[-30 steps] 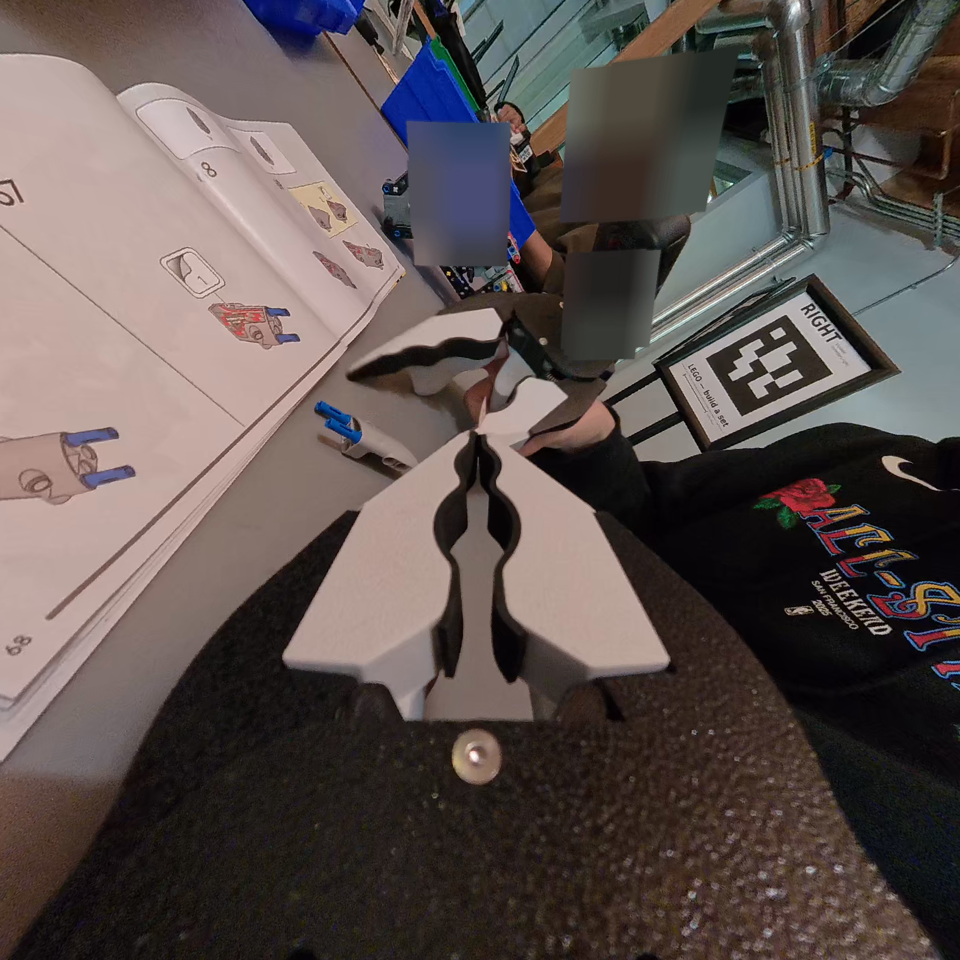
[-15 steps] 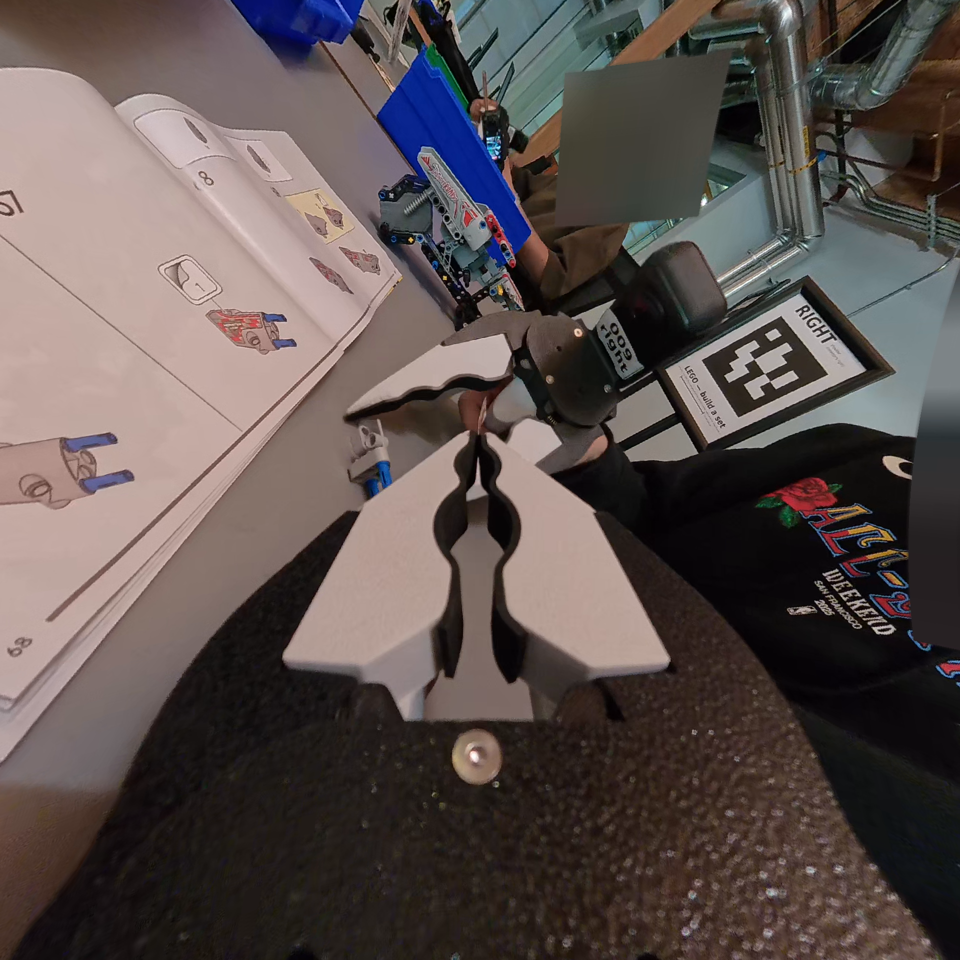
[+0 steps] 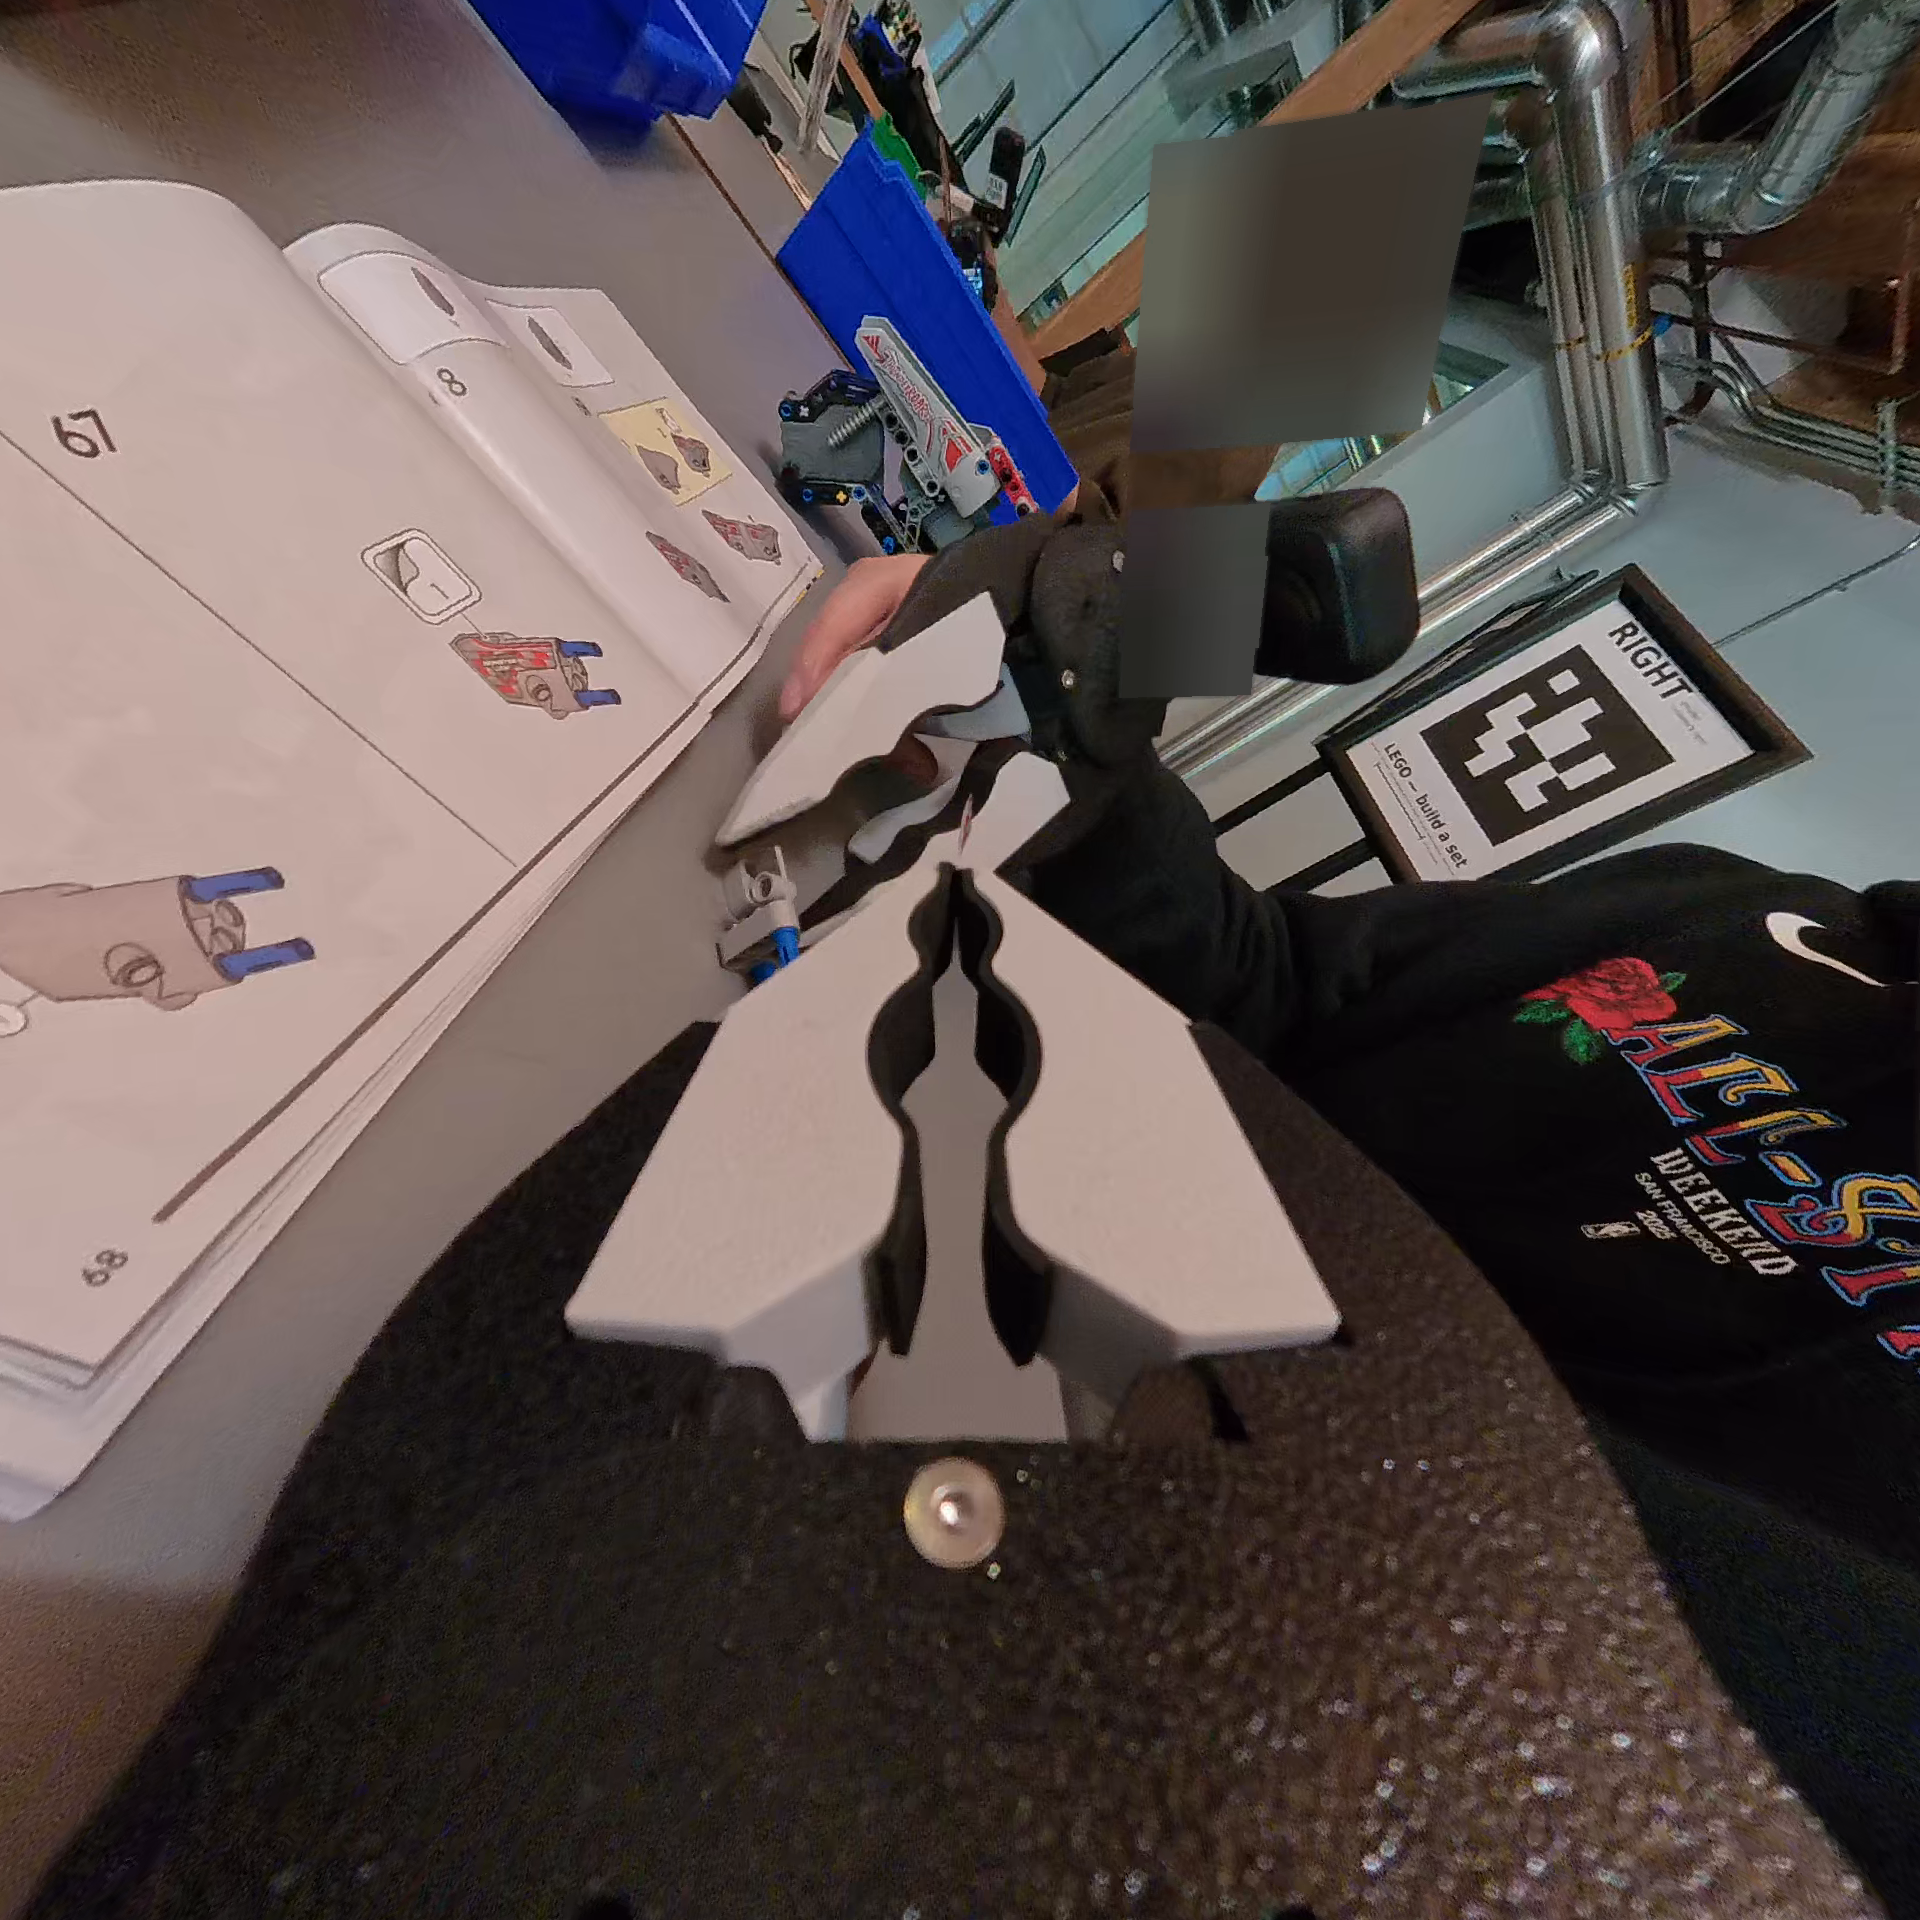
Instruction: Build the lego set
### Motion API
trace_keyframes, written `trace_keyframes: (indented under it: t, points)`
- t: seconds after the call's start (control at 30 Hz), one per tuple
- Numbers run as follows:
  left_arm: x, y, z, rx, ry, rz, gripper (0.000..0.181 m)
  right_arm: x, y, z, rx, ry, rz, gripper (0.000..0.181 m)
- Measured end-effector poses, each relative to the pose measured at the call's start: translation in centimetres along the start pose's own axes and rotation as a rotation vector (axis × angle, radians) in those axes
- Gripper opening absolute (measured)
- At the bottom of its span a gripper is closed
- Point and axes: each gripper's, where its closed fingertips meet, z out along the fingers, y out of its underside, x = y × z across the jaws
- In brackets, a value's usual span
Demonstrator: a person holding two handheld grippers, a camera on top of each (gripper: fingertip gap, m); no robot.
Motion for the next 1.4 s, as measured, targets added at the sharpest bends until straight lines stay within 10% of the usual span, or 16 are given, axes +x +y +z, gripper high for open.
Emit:
trace_keyframes:
  t: [1.4]
  points:
    - [-0.8,1.4,0.5,-0.109,-0.099,0.105,0.000,-1.1,0.7,-0.5,0.000,-0.137,0.089,0.006]
